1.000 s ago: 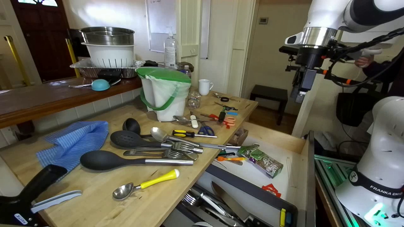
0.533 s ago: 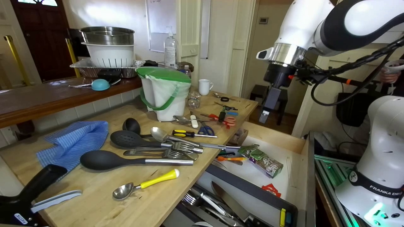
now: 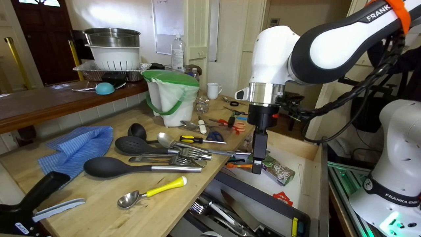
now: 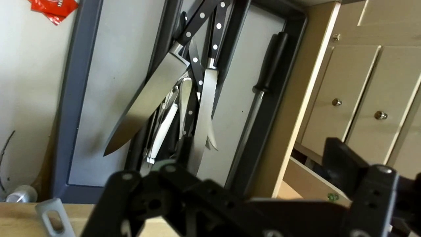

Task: Remove the knife sharpener from the drawer

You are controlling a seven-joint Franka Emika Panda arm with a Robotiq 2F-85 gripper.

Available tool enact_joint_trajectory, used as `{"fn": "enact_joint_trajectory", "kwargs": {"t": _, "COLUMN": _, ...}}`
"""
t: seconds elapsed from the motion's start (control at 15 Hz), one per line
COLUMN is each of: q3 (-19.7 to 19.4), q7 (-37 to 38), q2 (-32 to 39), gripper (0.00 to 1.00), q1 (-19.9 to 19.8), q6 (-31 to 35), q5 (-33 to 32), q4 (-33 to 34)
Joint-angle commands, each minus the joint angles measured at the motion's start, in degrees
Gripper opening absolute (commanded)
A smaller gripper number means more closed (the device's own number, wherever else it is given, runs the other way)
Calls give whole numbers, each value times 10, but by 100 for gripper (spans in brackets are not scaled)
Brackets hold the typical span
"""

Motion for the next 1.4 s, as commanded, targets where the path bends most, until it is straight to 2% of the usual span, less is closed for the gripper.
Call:
{"fn": "enact_joint_trajectory", "kwargs": {"t": 0.0, "q3": 15, "q7": -3, "q2": 1, "gripper": 100, "q1": -17, "q6": -4, "q5": 4, "q4": 3}}
{"fn": "enact_joint_trajectory", "kwargs": {"t": 0.4, "q3": 36, "q7": -37, "q2": 137, "gripper": 100, "q1": -3, "q6": 130, "q5": 197, "q4": 31}}
{"fn": "enact_joint_trajectory", "kwargs": {"t": 0.6, "q3": 67, "q7": -115, "q2": 227, "gripper": 100, "q1": -12, "q6": 138, "q5": 302, "q4": 80}}
{"fn": "enact_joint_trajectory", "kwargs": {"t": 0.73, "q3": 91, "q7": -137, "q2": 278, "gripper": 100, "q1": -12, "q6": 130, "q5": 321, "q4": 112}}
{"fn": "enact_joint_trajectory", "kwargs": {"t": 0.93, "q3": 114, "q7": -108, "q2": 335, "gripper": 100, "q1": -2, "q6": 134, "q5": 293, "q4": 146}}
{"fn": "enact_joint_trajectory", "kwargs": {"t": 1.07, "q3": 125, "q7": -133, "q2": 343, "gripper": 100, "q1": -14, "q6": 139, "q5": 312, "q4": 122}}
{"fn": "enact_joint_trajectory", "kwargs": {"t": 1.2, "q3": 133, "q7": -129, "q2": 345, "gripper": 100, "q1": -12, "q6": 170, "q5": 335, "q4": 96}}
{"fn": "enact_joint_trajectory", "kwargs": {"t": 1.33, "q3": 147, "q7": -153, "q2": 347, "gripper": 100, "q1": -20, "q6": 206, "q5": 384, "q4": 71}}
